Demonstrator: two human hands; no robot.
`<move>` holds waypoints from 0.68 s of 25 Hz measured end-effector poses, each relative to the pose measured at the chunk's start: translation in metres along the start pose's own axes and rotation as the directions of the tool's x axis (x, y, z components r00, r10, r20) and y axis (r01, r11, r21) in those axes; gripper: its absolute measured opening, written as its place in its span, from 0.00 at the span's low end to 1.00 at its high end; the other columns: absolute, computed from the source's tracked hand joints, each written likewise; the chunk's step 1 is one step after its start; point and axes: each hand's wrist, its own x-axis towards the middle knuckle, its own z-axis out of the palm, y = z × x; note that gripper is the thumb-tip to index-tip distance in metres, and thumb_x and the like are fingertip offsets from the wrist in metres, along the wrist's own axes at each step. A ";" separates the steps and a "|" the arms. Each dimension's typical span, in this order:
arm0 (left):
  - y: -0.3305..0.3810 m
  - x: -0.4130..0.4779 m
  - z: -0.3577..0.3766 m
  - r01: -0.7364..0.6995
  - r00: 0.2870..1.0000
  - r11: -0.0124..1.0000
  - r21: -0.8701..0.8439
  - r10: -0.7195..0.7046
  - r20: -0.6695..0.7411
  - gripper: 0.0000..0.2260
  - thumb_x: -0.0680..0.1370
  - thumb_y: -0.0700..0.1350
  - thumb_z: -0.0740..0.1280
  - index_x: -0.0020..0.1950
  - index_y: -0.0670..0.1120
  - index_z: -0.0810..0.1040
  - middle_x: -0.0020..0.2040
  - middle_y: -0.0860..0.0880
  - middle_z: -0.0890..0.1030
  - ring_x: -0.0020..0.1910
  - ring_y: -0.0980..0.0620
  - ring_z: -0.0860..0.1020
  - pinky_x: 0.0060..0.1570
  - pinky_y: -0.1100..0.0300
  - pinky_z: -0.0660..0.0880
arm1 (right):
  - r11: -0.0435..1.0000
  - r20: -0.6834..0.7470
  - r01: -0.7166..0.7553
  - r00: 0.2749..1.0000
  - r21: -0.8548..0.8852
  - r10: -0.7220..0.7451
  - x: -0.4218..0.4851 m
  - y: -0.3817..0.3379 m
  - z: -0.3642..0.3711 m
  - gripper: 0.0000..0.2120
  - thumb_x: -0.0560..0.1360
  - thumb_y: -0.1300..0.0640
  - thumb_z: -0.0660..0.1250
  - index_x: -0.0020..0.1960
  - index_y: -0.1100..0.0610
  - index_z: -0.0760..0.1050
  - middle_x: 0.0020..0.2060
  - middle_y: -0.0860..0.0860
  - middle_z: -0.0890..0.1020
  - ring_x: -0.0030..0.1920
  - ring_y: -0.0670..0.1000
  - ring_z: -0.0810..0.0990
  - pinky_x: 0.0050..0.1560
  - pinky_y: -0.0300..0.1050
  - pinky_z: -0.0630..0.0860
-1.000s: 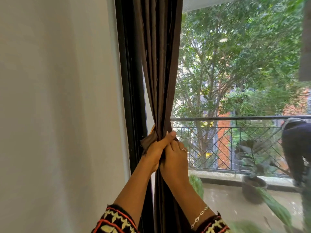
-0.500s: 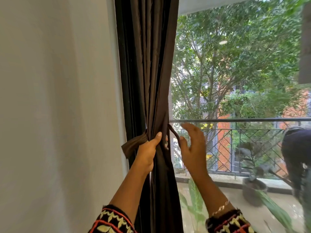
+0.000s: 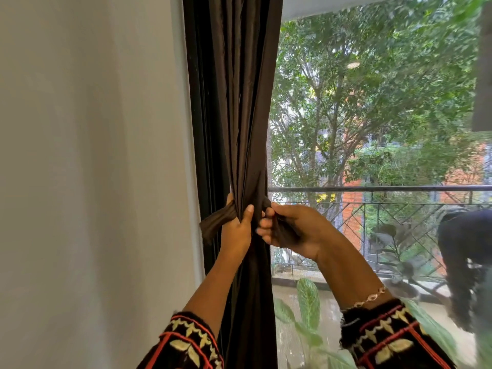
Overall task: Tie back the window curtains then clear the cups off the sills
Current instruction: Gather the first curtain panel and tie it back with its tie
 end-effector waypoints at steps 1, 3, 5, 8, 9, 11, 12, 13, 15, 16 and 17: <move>-0.004 0.001 -0.001 -0.018 1.000 1.000 0.005 0.018 0.023 0.22 0.80 0.40 0.59 0.73 0.42 0.60 0.61 0.45 0.74 0.59 0.57 0.74 0.64 0.62 0.68 | 0.996 0.036 -0.039 0.999 0.083 0.036 0.000 0.001 0.001 0.17 0.80 0.56 0.55 0.35 0.59 0.73 0.35 0.56 0.80 0.35 0.53 0.82 0.35 0.44 0.81; -0.010 -0.001 -0.003 0.034 0.994 0.999 0.033 -0.037 0.099 0.17 0.80 0.36 0.56 0.69 0.37 0.63 0.47 0.47 0.76 0.39 0.70 0.77 0.48 0.74 0.72 | 0.985 0.105 -0.063 0.993 0.160 0.046 0.000 0.003 0.003 0.18 0.79 0.56 0.55 0.35 0.60 0.75 0.43 0.60 0.82 0.41 0.56 0.84 0.41 0.48 0.81; -0.016 -0.006 -0.006 0.077 0.984 0.991 0.111 -0.093 0.150 0.16 0.80 0.33 0.56 0.68 0.34 0.64 0.42 0.51 0.72 0.30 0.76 0.73 0.37 0.80 0.69 | 0.983 0.139 -0.065 0.989 0.174 0.041 0.002 0.004 0.005 0.18 0.79 0.56 0.55 0.34 0.59 0.76 0.45 0.60 0.81 0.42 0.57 0.84 0.42 0.50 0.81; -0.022 -0.008 -0.015 -0.182 0.975 0.981 0.067 0.171 0.139 0.28 0.78 0.43 0.59 0.75 0.58 0.52 0.43 0.50 0.75 0.38 0.64 0.78 0.44 0.74 0.73 | 0.980 0.164 -0.095 0.984 0.177 0.065 0.005 0.005 0.007 0.14 0.75 0.52 0.59 0.35 0.55 0.76 0.41 0.59 0.82 0.40 0.56 0.84 0.39 0.48 0.81; -0.023 -0.007 -0.018 -0.253 0.959 0.957 0.143 0.229 0.169 0.29 0.78 0.49 0.58 0.70 0.70 0.47 0.47 0.49 0.76 0.43 0.60 0.78 0.48 0.70 0.74 | 0.979 0.178 -0.104 0.981 0.176 0.072 0.006 0.006 0.008 0.10 0.73 0.51 0.60 0.37 0.54 0.76 0.41 0.58 0.83 0.40 0.55 0.84 0.39 0.47 0.80; -0.029 -0.001 -0.026 -0.351 0.928 0.878 0.327 0.278 0.248 0.27 0.76 0.56 0.53 0.65 0.77 0.41 0.57 0.51 0.75 0.49 0.55 0.78 0.49 0.61 0.76 | 0.976 0.177 -0.119 0.980 0.180 0.087 0.009 0.008 0.008 0.07 0.71 0.49 0.61 0.40 0.52 0.75 0.41 0.57 0.83 0.41 0.55 0.84 0.39 0.45 0.80; -0.030 0.000 -0.031 -0.431 0.898 0.802 0.414 0.333 0.289 0.27 0.76 0.56 0.52 0.65 0.77 0.38 0.61 0.51 0.74 0.49 0.53 0.78 0.47 0.58 0.77 | 0.977 0.168 -0.121 0.982 0.176 0.091 0.010 0.009 0.008 0.07 0.72 0.49 0.61 0.41 0.51 0.75 0.41 0.57 0.83 0.42 0.55 0.83 0.39 0.45 0.79; -0.031 0.000 -0.035 -0.497 0.866 0.710 0.499 0.366 0.341 0.29 0.77 0.53 0.52 0.66 0.75 0.37 0.63 0.51 0.73 0.49 0.52 0.78 0.46 0.57 0.78 | 0.978 0.149 -0.118 0.984 0.169 0.093 0.012 0.009 0.008 0.08 0.75 0.50 0.60 0.42 0.51 0.75 0.42 0.56 0.83 0.43 0.55 0.82 0.39 0.45 0.79; -0.034 0.000 -0.045 -0.627 0.779 0.553 0.549 0.438 0.448 0.32 0.78 0.44 0.54 0.69 0.72 0.39 0.68 0.51 0.70 0.52 0.50 0.78 0.48 0.55 0.79 | 0.981 0.065 -0.096 0.994 0.170 0.086 0.012 0.008 0.011 0.09 0.78 0.53 0.59 0.44 0.53 0.75 0.40 0.54 0.81 0.44 0.54 0.80 0.40 0.45 0.77; -0.038 0.003 -0.048 -0.673 0.739 0.519 0.526 0.472 0.480 0.32 0.78 0.42 0.53 0.70 0.70 0.41 0.70 0.51 0.68 0.56 0.50 0.77 0.52 0.56 0.78 | 0.983 0.007 -0.077 0.997 0.169 0.077 0.014 0.008 0.012 0.09 0.78 0.54 0.59 0.43 0.55 0.76 0.39 0.53 0.80 0.44 0.53 0.78 0.40 0.46 0.75; -0.035 0.003 -0.049 -0.682 0.731 0.535 0.499 0.484 0.481 0.30 0.78 0.41 0.51 0.70 0.70 0.46 0.70 0.53 0.66 0.60 0.52 0.74 0.56 0.59 0.76 | 0.987 -0.052 -0.051 0.997 0.150 0.059 0.014 0.007 0.012 0.10 0.79 0.55 0.59 0.42 0.56 0.76 0.37 0.52 0.80 0.43 0.53 0.78 0.41 0.46 0.73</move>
